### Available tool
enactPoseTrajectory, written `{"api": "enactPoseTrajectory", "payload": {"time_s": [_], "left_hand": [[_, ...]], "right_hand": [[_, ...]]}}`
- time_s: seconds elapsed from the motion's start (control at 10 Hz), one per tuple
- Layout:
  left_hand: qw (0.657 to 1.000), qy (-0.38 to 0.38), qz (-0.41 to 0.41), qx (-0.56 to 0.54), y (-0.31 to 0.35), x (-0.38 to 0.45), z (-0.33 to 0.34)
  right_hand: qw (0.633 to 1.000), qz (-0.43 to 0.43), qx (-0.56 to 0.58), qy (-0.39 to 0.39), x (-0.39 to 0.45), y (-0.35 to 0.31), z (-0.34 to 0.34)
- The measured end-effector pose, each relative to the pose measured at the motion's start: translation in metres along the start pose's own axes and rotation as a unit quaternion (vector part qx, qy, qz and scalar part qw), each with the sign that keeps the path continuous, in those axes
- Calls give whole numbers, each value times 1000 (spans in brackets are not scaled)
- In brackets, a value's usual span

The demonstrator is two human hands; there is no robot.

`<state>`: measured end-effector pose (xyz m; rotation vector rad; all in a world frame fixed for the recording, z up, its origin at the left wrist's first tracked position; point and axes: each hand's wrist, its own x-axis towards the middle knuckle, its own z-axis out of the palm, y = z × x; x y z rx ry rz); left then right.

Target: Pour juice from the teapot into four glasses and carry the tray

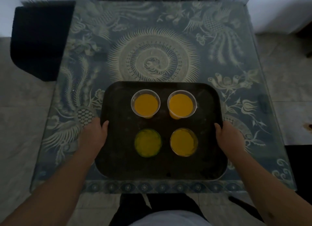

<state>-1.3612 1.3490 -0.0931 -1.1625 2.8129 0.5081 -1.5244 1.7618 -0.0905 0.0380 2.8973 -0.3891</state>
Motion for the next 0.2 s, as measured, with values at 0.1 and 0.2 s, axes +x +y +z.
{"api": "enactPoseTrajectory", "payload": {"time_s": [0.1, 0.2], "left_hand": [[1000, -20, 11, 19, -1, 1, -5], [998, -18, 20, 65, 0, -1, -17]], "right_hand": [[1000, -5, -13, -22, -2, 1, -4], [995, 9, -76, -59, -2, -6, -18]]}}
